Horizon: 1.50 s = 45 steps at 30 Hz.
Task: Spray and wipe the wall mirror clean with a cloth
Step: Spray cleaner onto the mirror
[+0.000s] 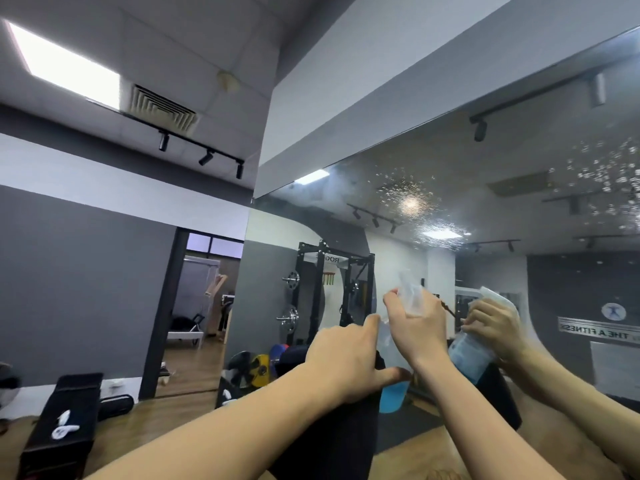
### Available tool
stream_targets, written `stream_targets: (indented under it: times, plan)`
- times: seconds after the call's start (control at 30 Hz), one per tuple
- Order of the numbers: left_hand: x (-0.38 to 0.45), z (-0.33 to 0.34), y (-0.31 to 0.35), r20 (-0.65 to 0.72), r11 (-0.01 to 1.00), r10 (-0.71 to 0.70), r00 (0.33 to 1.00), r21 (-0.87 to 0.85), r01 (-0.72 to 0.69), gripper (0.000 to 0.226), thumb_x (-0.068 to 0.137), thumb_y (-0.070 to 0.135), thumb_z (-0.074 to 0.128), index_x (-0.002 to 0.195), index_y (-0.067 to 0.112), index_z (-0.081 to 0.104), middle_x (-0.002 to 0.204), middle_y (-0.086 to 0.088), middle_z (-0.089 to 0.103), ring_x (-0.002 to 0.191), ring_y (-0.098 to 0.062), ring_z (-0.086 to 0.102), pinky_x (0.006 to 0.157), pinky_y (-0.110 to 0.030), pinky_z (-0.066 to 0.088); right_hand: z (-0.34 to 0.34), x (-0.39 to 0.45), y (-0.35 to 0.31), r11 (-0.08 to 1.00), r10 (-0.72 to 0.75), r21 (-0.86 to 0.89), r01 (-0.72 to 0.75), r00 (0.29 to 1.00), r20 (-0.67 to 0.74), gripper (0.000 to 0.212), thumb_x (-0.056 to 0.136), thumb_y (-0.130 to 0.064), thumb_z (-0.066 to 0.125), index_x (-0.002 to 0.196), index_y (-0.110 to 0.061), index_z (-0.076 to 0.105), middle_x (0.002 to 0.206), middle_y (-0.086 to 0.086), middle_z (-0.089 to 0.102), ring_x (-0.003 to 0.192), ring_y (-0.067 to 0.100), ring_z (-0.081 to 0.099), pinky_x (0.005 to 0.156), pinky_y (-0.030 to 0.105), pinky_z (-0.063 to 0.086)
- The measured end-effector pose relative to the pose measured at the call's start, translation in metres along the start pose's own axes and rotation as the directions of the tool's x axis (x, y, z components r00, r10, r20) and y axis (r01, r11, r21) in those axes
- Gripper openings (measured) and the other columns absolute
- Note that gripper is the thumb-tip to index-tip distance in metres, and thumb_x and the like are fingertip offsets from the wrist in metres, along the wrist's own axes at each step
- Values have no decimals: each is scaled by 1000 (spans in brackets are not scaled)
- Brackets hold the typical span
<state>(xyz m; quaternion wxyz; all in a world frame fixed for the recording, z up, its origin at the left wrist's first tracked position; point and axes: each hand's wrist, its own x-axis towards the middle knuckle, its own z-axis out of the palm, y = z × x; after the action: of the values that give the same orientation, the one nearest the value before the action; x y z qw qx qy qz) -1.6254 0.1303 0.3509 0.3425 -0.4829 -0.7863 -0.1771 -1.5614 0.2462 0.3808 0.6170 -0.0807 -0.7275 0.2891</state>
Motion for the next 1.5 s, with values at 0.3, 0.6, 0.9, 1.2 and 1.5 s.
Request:
stream_targets:
  times: [0.3,0.6,0.9,1.2,1.5]
  plan:
    - [34,31,-66,-14,997,-79,997,20,79,82,82,84,53,135,23,42,110,-3,69,100,-31,68,84,-44,52,74,30,17,999,-31,42,29,999,45,27,91,-19,62,65,-14,54,57,-1,52,48,7,45,44,15,36]
    - [50,56,-143,3,997,-72,997,16,72,81,81,86,52,132,23,43,109,-1,69,99,-30,68,83,-45,53,153,39,22,1000,-7,7,7,998,60,29,89,-20,59,66,-4,53,54,0,49,45,6,41,39,17,33]
    - [62,76,-262,17,1000,-23,1000,-17,23,86,82,85,52,138,21,41,102,-2,69,96,-30,68,85,-46,54,267,44,19,998,-20,-52,24,997,78,22,94,-22,56,72,-17,51,62,-1,52,55,9,46,49,19,35]
    - [64,103,-366,86,999,3,996,-52,1,90,85,83,52,146,19,36,104,-4,68,97,-31,68,83,-44,51,375,37,22,995,17,-100,-15,1000,21,24,93,-20,58,71,-11,54,63,6,56,56,11,50,48,19,38]
    - [74,130,-406,98,994,2,995,-106,9,88,84,83,53,142,18,39,111,-5,68,103,-32,66,85,-45,47,420,46,37,981,103,-171,-95,994,41,23,90,-19,59,71,-6,57,61,7,55,55,18,49,50,32,39]
